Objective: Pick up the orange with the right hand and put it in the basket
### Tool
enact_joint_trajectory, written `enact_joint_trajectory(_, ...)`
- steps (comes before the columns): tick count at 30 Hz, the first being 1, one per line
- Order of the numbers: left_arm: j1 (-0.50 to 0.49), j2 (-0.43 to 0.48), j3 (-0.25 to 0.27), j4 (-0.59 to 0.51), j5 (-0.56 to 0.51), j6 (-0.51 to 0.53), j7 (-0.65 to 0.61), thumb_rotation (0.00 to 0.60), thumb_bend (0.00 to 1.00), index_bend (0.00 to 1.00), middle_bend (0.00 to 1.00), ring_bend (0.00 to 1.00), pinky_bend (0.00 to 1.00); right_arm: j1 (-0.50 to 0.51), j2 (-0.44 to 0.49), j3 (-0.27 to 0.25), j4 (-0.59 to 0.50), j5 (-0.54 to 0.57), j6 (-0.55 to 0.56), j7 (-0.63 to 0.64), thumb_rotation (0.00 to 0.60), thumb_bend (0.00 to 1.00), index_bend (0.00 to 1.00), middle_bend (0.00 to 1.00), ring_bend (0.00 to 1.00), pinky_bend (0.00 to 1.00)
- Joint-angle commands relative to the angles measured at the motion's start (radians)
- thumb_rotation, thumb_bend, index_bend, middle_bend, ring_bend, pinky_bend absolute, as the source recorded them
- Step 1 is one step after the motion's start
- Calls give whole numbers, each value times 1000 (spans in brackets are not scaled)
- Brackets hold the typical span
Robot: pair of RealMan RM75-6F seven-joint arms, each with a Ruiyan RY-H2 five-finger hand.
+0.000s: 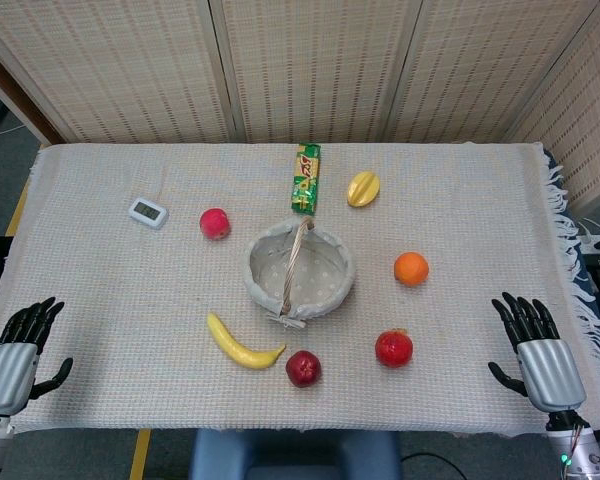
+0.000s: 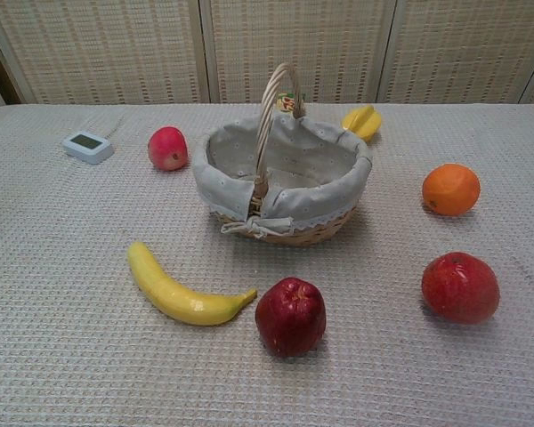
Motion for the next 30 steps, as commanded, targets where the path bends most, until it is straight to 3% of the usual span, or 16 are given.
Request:
enact_joint_trajectory(1, 0, 1, 0, 0, -2, -1, 0, 600, 349, 0, 0, 0, 66, 0, 2, -1, -4, 5, -5, -3, 600, 117, 0, 0, 0, 21)
enact_joint_trajectory(8, 1, 0, -1, -1, -5, -2, -2, 600, 349, 0, 0, 0, 66, -1, 11, 6, -33, 24, -11, 17, 600, 117, 0, 0, 0, 21)
enact_joint_trajectory(14, -4, 5, 0, -4, -11, -16, -10, 600, 347, 0, 0, 0, 65, 58, 67, 76, -145, 159, -118, 7, 600, 117, 0, 0, 0, 21)
enact_joint_trajectory(21, -7, 8, 0, -6, -17, -26, -15, 600, 345, 0, 0, 0, 65, 235, 73, 223, -219, 519, -366, -122, 600, 117, 0, 0, 0, 21)
enact_joint_trajectory(24, -8, 9, -1, -6, -22, -30, -18, 600, 349, 0, 0, 0, 65, 321, 32, 266, -182, 672, -433, -197, 600, 116, 0, 0, 0, 21)
enact_joint_trajectory(30, -8, 14, 1, -10, -26, -36, -25, 600, 346, 0, 0, 0, 65, 466, -107, 293, -51, 888, -464, -347, 600, 114, 0, 0, 0, 21)
